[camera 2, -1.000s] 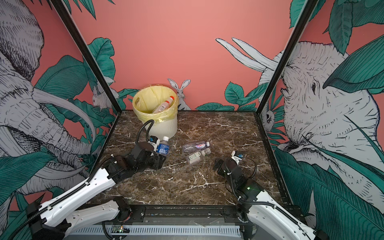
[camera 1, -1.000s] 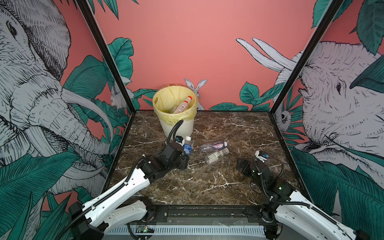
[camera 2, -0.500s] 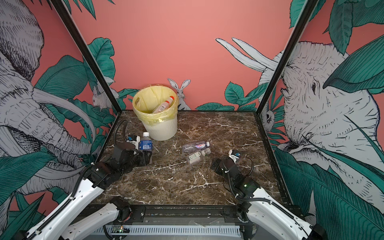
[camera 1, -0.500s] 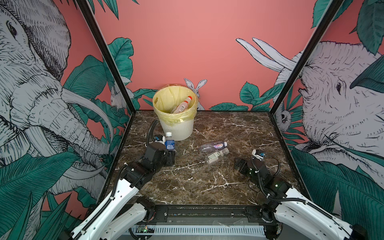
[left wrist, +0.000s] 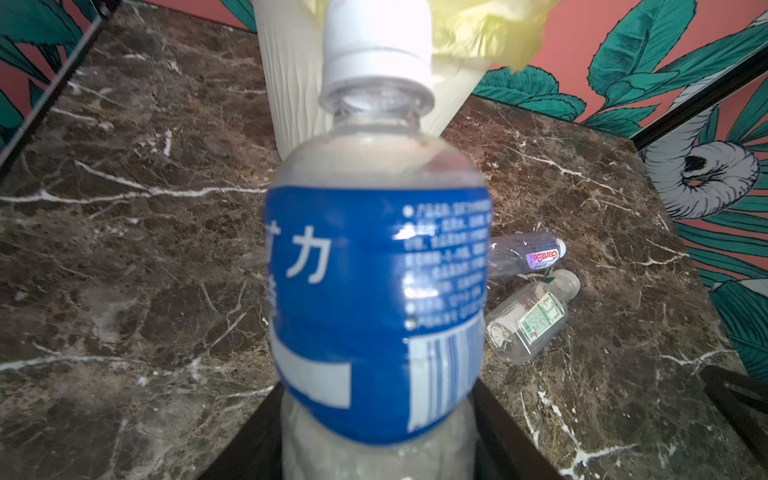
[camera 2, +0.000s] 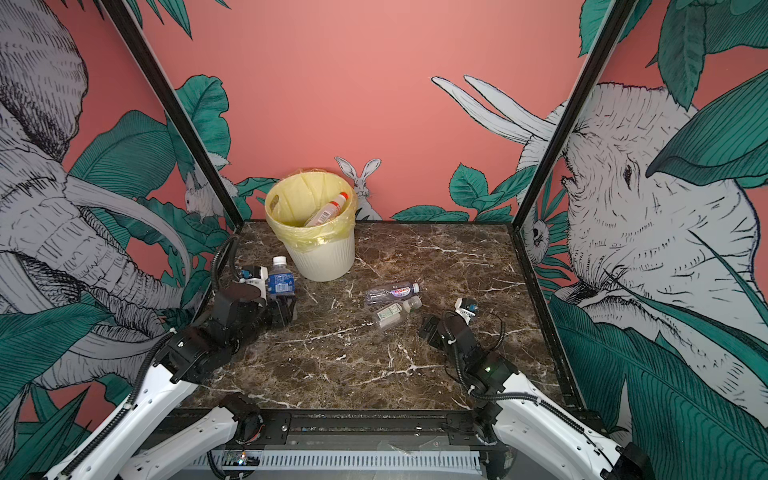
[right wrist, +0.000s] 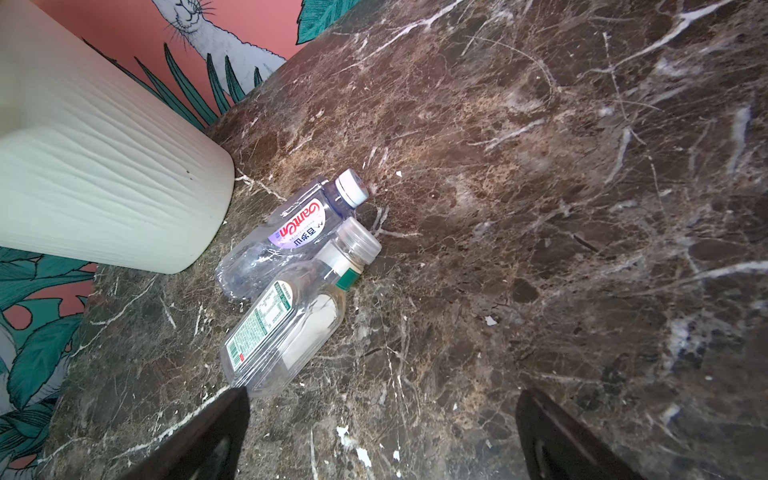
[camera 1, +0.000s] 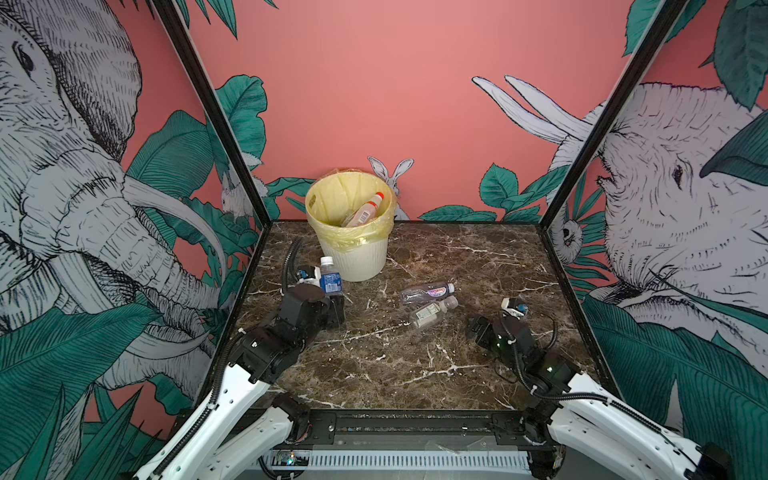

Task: Throw the plastic bottles in the bin
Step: 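Lift the blue-labeled bottle with the left gripper and carry it to the bin, then open the left gripper above the bin to drop the bottle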

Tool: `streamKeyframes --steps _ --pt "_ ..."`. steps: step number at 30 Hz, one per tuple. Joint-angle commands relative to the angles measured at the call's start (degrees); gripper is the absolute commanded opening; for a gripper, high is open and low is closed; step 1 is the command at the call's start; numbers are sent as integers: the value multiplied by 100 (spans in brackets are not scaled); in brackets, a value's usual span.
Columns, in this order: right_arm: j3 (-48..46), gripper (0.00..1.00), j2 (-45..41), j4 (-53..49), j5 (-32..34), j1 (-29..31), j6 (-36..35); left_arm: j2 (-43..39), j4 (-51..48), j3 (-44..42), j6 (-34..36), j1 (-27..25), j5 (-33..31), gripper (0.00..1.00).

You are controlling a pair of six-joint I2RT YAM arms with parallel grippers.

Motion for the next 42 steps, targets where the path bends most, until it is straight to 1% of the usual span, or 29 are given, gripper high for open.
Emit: streamKeyframes --steps 1,6,8,10,11,12,13,14,15,16,17,18,24,29,32,36,42 --pt "84 99 35 234 -47 -17 73 501 -10 865 326 34 -376 62" --pt "90 99 27 236 -31 -19 86 1866 12 2619 597 119 -583 65" --pt "104 99 10 243 -31 -18 84 2552 70 3325 598 461 -263 66" --pt "155 99 -7 213 -39 -17 63 3402 30 4264 422 1040 503 66" --pt "190 99 -8 179 -40 -22 53 3835 4 4749 354 1270 759 66" --pt "216 99 -17 147 -37 -18 55 4341 -98 5312 345 1478 1037 71" --pt "240 99 -30 146 -48 -17 50 4877 -320 6126 355 1663 1282 79" --pt "261 99 -42 142 -63 -17 49 5299 -683 6749 323 1780 1443 96" --pt "270 99 -51 146 -95 -18 57 5739 -1083 7467 293 1860 1589 99" --pt "281 99 -69 141 -122 -16 53 6047 -1426 8025 285 1898 1752 99" --pt "294 99 -82 144 -141 -16 49 6173 -1581 8299 326 1898 1815 99" --pt "293 99 -95 130 -141 -17 49 6160 -1555 8325 330 1896 1897 100" --pt "219 99 -72 175 -56 -17 66 4985 -529 7132 199 1897 2379 100" --pt "264 99 160 252 -108 -17 156 4318 -396 6567 166 1897 2874 99" --pt "365 99 381 212 -69 -17 364 3863 -176 5877 196 1897 3129 99" --pt "754 99 775 -314 83 -18 764 3190 204 4715 227 1897 3202 100" --pt "1136 99 1389 -592 -38 -13 1330 2518 544 3317 278 1897 3423 100"
